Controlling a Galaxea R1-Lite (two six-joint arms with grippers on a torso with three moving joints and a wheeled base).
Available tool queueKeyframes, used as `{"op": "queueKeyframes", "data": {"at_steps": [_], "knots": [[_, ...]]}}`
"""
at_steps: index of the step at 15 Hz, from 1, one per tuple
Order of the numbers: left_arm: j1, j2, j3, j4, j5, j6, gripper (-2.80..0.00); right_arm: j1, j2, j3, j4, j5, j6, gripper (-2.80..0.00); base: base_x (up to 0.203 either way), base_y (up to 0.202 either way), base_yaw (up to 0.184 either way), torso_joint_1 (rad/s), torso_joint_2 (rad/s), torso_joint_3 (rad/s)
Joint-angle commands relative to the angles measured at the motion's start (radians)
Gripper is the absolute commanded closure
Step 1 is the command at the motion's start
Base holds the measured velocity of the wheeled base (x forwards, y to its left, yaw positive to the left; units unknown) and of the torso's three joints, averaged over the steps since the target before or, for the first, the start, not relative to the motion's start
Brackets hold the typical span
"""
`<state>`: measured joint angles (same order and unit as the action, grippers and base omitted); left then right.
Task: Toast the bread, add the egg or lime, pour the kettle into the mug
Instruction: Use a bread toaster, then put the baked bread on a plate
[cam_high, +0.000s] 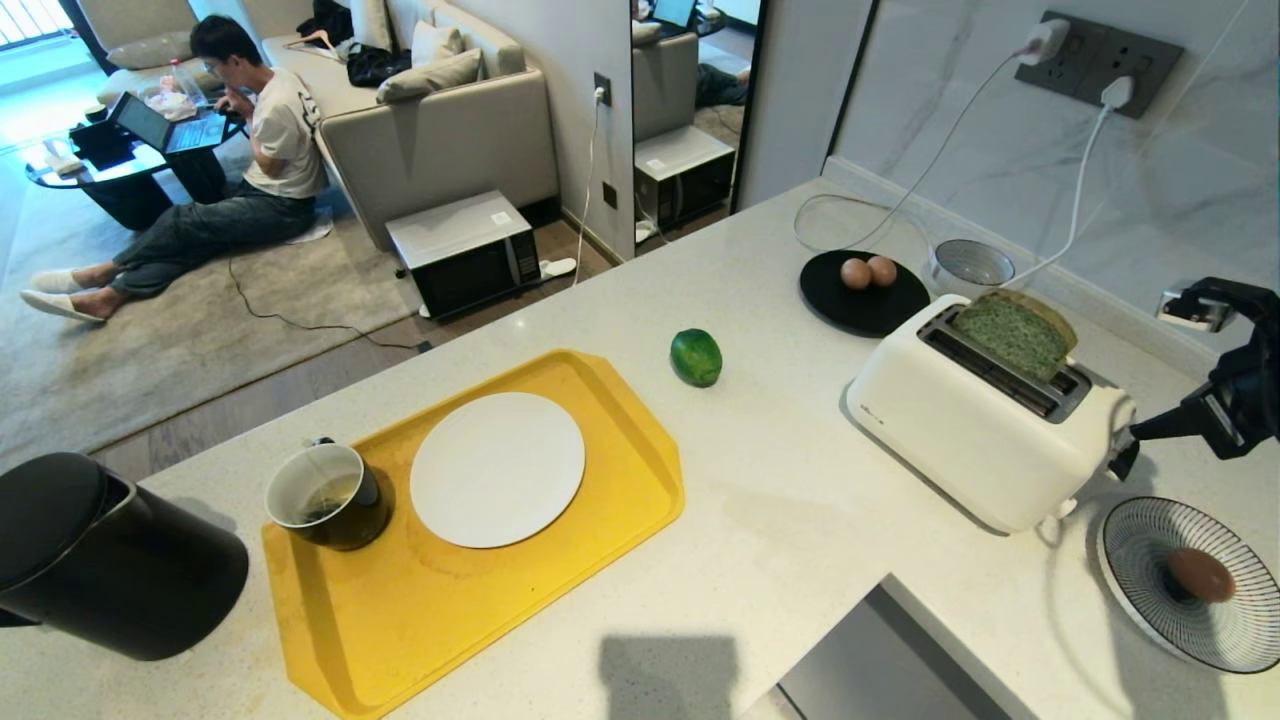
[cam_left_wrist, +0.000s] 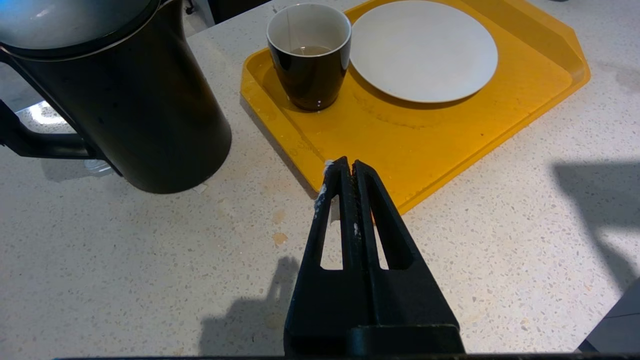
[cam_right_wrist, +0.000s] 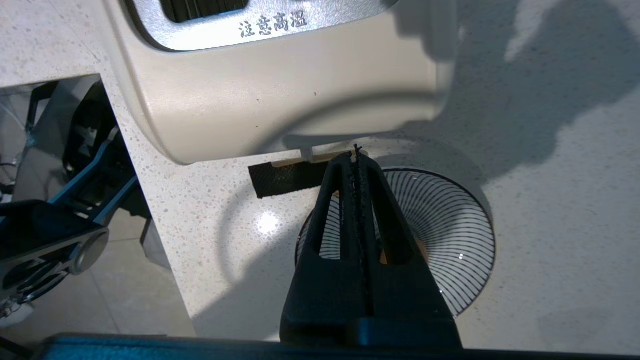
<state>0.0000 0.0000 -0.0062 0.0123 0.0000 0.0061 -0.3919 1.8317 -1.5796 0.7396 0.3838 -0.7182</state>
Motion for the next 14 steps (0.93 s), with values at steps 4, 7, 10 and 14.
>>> {"op": "queueKeyframes", "data": {"at_steps": [4,7,10,14], "knots": [[0.000,0.002,0.000,0.000,0.000,0.000,0.00,-0.006,-0.093,-0.130,0.171,0.011,-0.005,0.00,0.000,0.000,0.000,0.000,0.00,0.000],[0.000,0.002,0.000,0.000,0.000,0.000,0.00,0.014,-0.089,-0.272,0.271,0.011,-0.004,0.00,0.000,0.000,0.000,0.000,0.00,0.000],[0.000,0.002,0.000,0.000,0.000,0.000,0.00,0.040,-0.067,-0.333,0.274,0.008,-0.008,-2.80,0.000,0.000,0.000,0.000,0.00,0.000],[0.000,0.002,0.000,0.000,0.000,0.000,0.00,0.073,-0.034,-0.377,0.232,0.019,-0.009,-2.80,0.000,0.000,0.000,0.000,0.00,0.000]]}}
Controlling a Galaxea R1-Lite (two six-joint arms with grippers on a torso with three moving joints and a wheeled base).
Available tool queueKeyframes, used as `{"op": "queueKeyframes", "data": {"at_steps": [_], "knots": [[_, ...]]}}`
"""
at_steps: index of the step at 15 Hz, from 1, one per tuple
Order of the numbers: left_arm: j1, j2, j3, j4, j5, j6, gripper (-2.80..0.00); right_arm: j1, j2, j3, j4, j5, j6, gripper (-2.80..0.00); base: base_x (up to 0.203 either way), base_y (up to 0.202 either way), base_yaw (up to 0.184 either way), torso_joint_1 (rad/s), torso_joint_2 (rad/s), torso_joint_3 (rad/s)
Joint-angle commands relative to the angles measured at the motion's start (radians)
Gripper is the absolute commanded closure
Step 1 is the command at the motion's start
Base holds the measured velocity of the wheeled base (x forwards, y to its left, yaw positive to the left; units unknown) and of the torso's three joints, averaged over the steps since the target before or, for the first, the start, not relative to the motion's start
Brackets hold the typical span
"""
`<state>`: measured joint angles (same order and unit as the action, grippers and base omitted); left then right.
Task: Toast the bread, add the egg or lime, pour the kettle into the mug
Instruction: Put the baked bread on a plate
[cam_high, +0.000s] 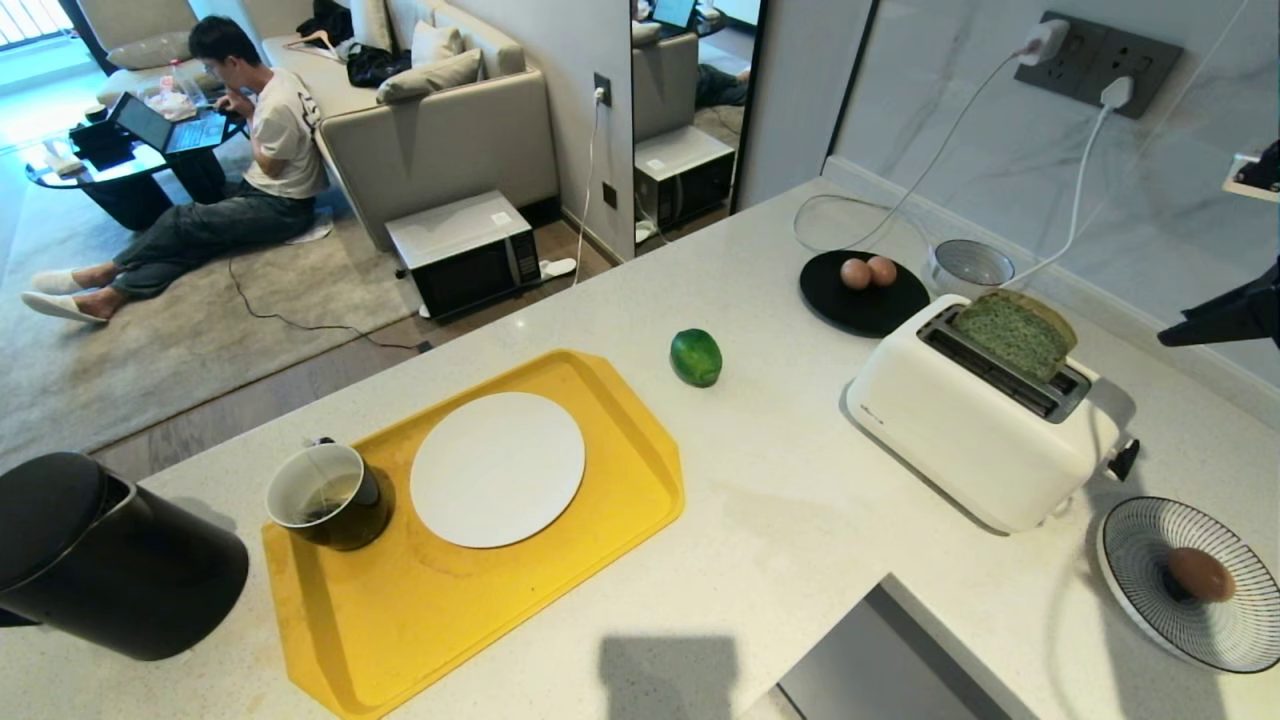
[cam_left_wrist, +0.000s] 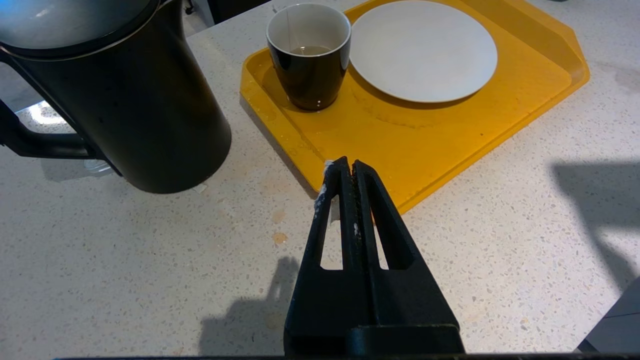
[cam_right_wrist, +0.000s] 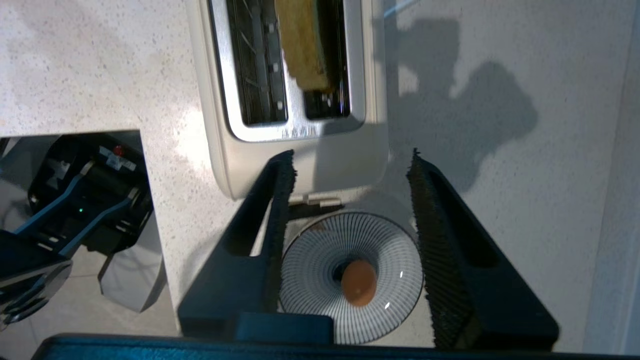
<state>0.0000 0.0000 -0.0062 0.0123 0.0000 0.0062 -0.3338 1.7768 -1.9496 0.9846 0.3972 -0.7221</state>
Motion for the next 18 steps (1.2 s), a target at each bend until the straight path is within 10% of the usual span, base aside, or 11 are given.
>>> {"op": "queueKeyframes", "data": {"at_steps": [1,18], "knots": [[0.000,0.002,0.000,0.000,0.000,0.000,0.00,0.019,0.029,-0.005,-0.031,0.010,-0.005,-2.80,0.000,0.000,0.000,0.000,0.00,0.000],[0.000,0.002,0.000,0.000,0.000,0.000,0.00,0.136,0.132,-0.009,-0.089,0.012,-0.072,-2.80,0.000,0.000,0.000,0.000,0.00,0.000]]}}
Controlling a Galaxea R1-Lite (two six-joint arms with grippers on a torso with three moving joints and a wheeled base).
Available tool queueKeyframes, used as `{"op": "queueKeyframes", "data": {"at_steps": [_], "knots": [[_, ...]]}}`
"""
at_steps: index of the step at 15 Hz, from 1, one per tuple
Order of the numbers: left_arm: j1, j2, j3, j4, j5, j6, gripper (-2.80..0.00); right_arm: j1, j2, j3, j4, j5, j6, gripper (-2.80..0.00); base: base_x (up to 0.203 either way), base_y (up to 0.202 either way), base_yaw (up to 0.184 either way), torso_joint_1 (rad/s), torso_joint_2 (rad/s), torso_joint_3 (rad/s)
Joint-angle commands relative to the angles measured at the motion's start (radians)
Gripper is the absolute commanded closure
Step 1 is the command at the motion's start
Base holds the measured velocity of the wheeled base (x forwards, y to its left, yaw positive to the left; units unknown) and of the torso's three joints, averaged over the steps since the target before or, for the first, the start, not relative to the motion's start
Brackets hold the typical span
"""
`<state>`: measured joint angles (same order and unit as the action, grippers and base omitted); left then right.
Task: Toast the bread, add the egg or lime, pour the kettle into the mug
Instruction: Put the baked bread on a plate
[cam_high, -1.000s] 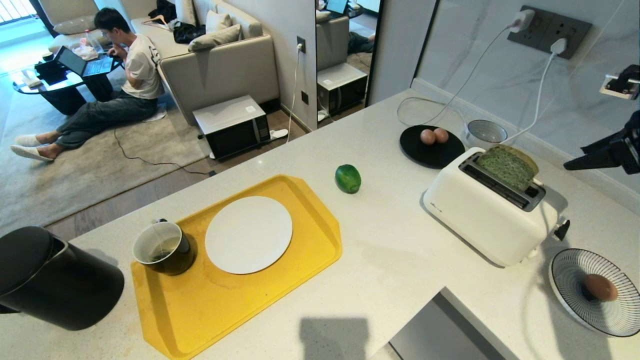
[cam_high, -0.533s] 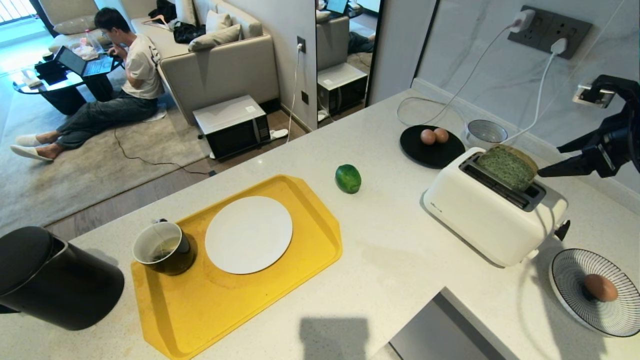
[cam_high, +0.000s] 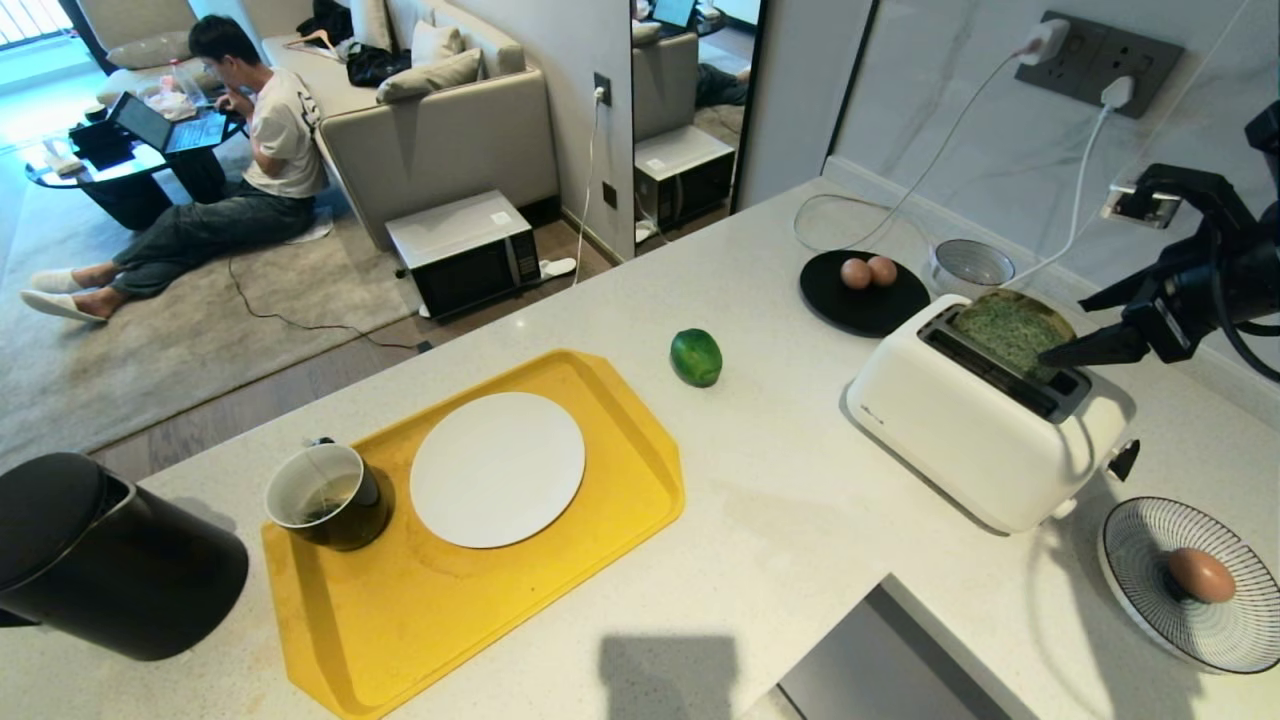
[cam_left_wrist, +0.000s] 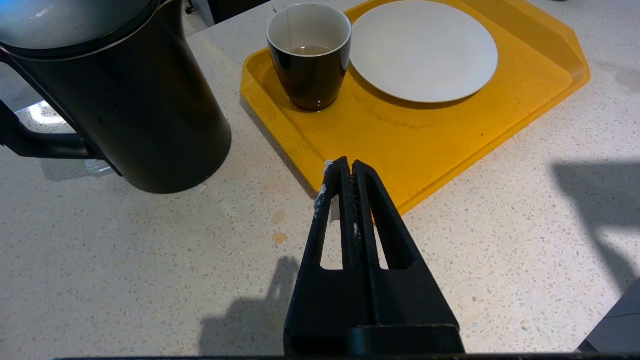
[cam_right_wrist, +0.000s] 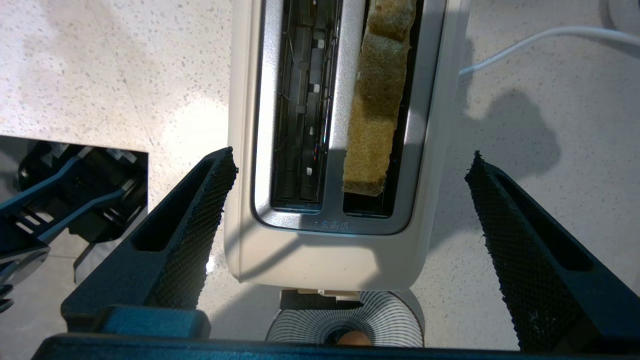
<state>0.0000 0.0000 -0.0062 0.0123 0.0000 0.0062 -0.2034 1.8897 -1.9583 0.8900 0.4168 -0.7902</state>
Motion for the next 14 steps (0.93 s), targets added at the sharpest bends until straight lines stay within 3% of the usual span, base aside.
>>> {"op": "queueKeyframes", "data": {"at_steps": [1,14], "knots": [[0.000,0.002,0.000,0.000,0.000,0.000,0.00,0.005,0.030,-0.001,0.006,-0.015,-0.004,-2.80,0.000,0.000,0.000,0.000,0.00,0.000],[0.000,0.002,0.000,0.000,0.000,0.000,0.00,0.004,0.077,-0.016,-0.071,-0.038,0.012,-2.80,0.000,0.000,0.000,0.000,0.00,0.000]]}}
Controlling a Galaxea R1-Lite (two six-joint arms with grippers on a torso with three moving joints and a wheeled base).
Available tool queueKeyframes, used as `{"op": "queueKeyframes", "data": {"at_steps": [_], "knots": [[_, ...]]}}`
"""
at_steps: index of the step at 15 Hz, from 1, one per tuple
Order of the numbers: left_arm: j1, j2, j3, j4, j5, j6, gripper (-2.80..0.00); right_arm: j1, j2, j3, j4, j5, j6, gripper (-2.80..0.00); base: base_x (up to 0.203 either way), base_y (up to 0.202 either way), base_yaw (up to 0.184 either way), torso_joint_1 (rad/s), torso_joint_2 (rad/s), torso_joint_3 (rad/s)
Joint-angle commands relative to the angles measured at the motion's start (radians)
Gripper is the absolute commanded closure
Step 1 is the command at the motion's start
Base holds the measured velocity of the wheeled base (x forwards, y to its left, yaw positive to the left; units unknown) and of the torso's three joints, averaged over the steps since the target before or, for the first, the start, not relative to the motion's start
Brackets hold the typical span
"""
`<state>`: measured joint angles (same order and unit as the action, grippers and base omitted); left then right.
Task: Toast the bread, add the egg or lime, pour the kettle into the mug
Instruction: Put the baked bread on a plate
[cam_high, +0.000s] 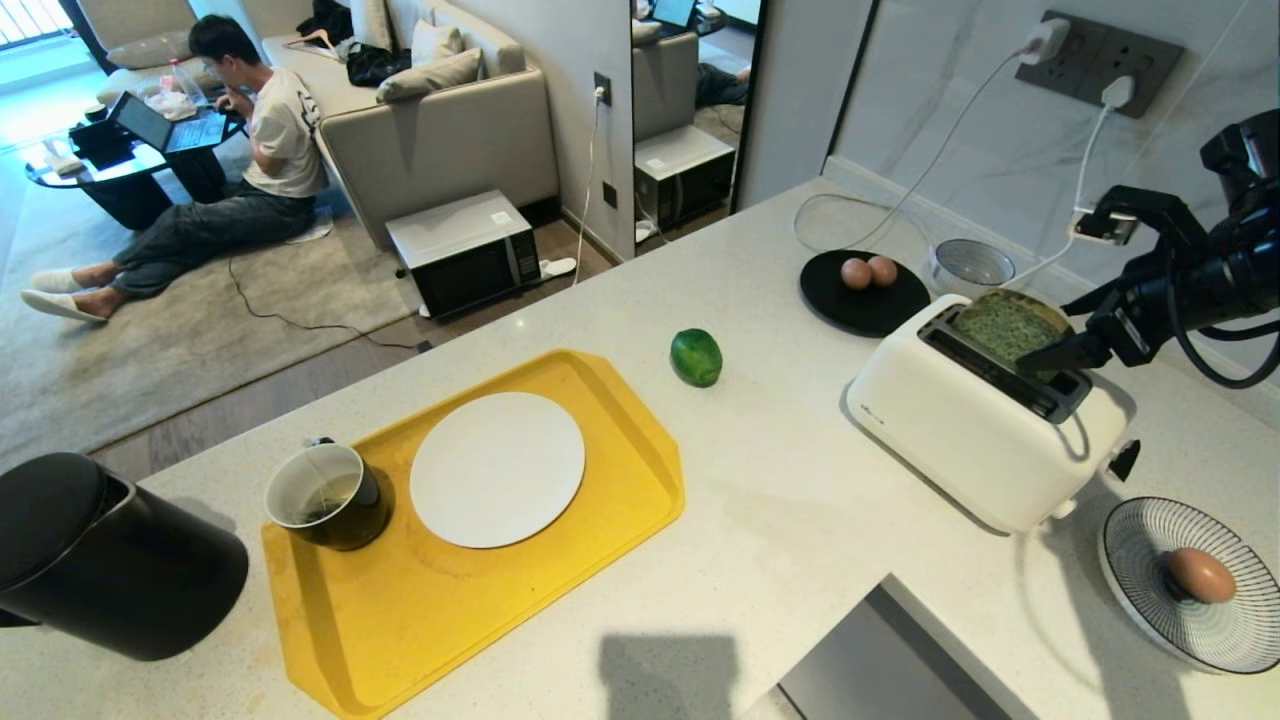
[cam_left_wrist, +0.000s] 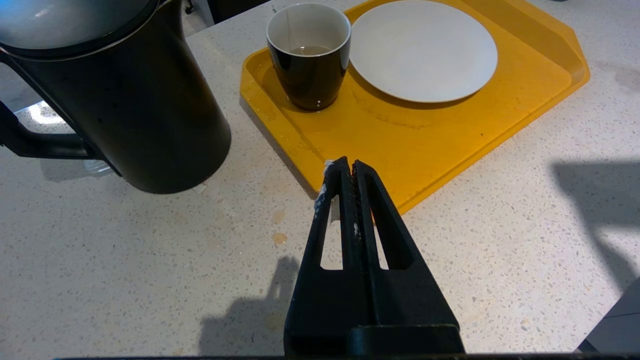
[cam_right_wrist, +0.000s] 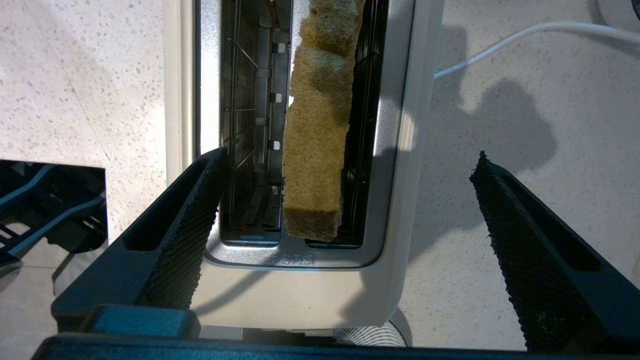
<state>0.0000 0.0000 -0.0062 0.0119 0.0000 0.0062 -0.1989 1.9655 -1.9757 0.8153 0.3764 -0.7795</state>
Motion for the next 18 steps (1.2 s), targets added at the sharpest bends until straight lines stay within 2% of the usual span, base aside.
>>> {"op": "queueKeyframes", "data": {"at_steps": [1,2,10,13,18], "knots": [[0.000,0.002,0.000,0.000,0.000,0.000,0.00,0.000,0.001,0.002,0.003,0.003,0.020,-2.22,0.000,0.000,0.000,0.000,0.00,0.000],[0.000,0.002,0.000,0.000,0.000,0.000,0.00,0.001,0.000,0.002,0.004,0.004,0.028,0.00,0.000,0.000,0.000,0.000,0.00,0.000],[0.000,0.002,0.000,0.000,0.000,0.000,0.00,-0.003,-0.021,0.009,0.004,0.012,0.032,0.00,0.000,0.000,0.000,0.000,0.00,0.000],[0.000,0.002,0.000,0.000,0.000,0.000,0.00,-0.019,-0.089,0.019,0.012,0.016,0.056,0.00,0.000,0.000,0.000,0.000,0.00,0.000],[0.000,0.002,0.000,0.000,0.000,0.000,0.00,-0.058,-0.251,0.100,0.012,0.092,0.094,0.00,0.000,0.000,0.000,0.000,0.00,0.000]]}}
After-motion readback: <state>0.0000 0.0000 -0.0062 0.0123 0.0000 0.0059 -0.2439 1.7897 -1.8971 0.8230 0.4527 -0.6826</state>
